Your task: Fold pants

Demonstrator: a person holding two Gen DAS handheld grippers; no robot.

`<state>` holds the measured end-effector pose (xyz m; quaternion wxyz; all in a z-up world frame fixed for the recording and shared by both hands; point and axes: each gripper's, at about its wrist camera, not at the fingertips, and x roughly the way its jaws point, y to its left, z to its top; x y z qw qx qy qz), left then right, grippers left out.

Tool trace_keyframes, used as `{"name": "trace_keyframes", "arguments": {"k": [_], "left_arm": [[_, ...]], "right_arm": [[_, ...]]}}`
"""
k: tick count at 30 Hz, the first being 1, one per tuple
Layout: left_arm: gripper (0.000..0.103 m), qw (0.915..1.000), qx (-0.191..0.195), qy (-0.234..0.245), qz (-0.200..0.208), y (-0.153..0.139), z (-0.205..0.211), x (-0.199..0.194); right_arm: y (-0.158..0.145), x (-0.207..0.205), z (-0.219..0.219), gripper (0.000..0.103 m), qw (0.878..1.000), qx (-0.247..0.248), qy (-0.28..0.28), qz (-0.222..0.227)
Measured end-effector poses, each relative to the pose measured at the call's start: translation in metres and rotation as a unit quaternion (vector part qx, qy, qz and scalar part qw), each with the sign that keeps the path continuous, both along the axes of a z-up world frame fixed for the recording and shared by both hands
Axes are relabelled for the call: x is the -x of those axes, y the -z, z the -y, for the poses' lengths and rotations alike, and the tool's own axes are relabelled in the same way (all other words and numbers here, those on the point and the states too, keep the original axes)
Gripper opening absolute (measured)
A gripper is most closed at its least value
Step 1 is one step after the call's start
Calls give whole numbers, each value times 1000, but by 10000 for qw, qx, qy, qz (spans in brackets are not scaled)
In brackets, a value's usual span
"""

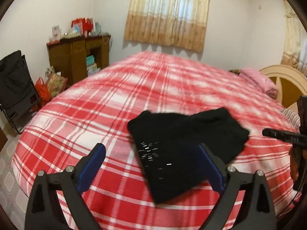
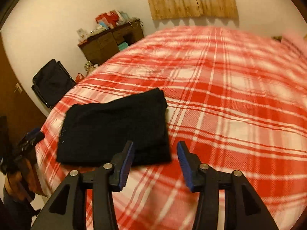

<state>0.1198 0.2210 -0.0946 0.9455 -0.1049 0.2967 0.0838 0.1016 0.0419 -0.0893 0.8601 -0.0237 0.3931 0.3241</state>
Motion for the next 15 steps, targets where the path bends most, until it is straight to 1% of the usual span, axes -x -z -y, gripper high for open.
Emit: {"name": "trace_keyframes", "arguments": {"k": [3, 6, 11, 13, 15], "left_arm": [[98, 9998, 15, 150, 137, -16, 15, 4], [100, 9991, 62, 268, 328, -29, 27, 12], [100, 9974, 90, 436, 562, -45, 50, 27], [100, 9971, 18, 449, 621, -48, 59, 34], [100, 9968, -42, 486, 638, -48, 66, 39]], "right_arm": [[-22, 40, 21, 60, 9993, -71, -14, 367], [-39, 76, 41, 61, 9975, -67, 68, 693], [-55, 110, 71, 63, 9940, -154, 312, 1035], [-59, 121, 81, 63, 9921, -193, 398, 1171], [-62, 127, 87, 64, 9914, -250, 429, 1212]]}}
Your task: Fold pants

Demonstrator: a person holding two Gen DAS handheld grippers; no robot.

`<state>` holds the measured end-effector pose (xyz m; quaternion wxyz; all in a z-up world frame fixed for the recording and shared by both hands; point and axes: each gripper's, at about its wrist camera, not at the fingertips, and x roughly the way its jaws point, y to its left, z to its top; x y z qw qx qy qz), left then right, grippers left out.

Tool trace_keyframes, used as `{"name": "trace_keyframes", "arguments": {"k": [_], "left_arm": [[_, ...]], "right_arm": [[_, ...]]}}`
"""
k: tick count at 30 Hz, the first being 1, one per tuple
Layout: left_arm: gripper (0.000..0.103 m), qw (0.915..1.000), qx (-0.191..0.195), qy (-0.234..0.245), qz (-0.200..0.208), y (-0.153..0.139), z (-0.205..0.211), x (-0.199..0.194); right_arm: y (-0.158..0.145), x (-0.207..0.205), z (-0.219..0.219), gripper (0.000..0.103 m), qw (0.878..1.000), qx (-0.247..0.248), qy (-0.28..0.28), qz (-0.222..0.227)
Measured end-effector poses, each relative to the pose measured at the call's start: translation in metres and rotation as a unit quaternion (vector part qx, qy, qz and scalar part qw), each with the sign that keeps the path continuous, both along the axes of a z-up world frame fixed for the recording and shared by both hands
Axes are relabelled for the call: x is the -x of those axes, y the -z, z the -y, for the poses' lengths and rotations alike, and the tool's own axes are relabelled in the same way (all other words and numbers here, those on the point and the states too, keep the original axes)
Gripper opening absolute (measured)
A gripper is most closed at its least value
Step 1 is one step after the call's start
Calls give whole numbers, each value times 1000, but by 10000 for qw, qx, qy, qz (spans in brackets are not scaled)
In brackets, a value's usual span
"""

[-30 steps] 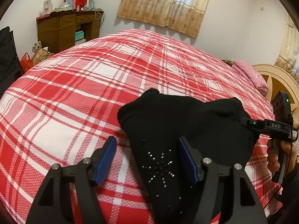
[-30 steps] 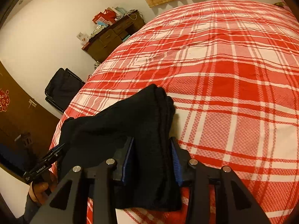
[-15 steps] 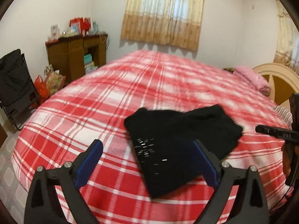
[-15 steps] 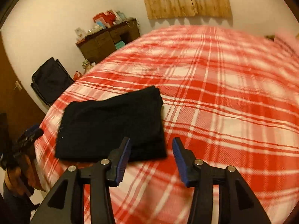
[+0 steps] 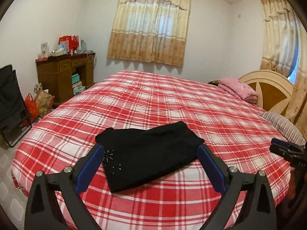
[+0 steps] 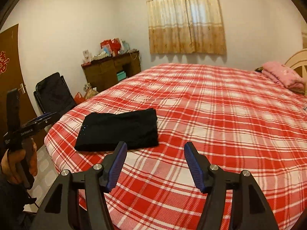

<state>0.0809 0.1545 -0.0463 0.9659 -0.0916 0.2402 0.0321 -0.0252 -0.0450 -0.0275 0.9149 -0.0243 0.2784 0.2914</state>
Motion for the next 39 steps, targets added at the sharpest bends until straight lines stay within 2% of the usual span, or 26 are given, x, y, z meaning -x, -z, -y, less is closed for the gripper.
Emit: {"name": "trace_keyframes", "arguments": {"k": [5, 26, 39], "left_arm": [[101, 9999, -96, 47, 5, -1, 10, 13], [103, 9997, -211, 137, 77, -5, 30, 34], [103, 9996, -268, 71, 75, -6, 33, 35]], "right_arm": [[-2, 12, 11, 64, 9995, -295, 21, 53], [-34, 46, 17, 66, 9978, -420, -156, 481], [-38, 52, 23, 66, 9972, -457, -143, 566]]}}
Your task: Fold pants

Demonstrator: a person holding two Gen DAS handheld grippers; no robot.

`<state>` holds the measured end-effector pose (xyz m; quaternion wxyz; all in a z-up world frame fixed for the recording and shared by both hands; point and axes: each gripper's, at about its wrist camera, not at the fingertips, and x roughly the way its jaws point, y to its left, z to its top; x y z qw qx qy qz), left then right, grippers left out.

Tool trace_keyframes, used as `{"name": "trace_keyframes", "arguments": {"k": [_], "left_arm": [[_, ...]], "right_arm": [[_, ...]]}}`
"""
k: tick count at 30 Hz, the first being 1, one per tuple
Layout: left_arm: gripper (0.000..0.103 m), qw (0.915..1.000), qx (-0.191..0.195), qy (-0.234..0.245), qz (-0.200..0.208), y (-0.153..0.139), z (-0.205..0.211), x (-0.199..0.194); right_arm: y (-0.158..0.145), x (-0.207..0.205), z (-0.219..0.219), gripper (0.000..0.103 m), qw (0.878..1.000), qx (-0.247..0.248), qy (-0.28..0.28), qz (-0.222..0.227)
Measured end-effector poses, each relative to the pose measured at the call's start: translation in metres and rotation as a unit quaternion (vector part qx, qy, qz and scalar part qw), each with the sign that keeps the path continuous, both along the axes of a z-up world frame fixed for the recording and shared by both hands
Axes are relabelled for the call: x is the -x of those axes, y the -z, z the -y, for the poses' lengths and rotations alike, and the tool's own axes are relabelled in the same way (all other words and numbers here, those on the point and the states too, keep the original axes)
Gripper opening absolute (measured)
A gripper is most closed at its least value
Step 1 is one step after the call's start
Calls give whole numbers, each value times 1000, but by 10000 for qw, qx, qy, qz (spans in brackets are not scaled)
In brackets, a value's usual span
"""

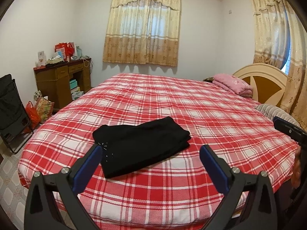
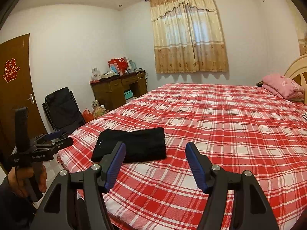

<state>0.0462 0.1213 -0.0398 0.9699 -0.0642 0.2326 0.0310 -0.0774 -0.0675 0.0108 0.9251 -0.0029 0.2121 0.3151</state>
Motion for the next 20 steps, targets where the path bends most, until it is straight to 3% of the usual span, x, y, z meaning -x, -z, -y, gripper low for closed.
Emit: {"name": "trace_keyframes", "arguments": {"k": [10, 20], "left_arm": [[103, 9996, 107, -202, -184, 4, -6, -6], [103, 9999, -26, 124, -57, 7, 2, -2]], "right_arm": [[0, 3, -5, 66, 9999, 101, -32, 43], [4, -3, -8, 67, 9999, 113, -21, -33]]}}
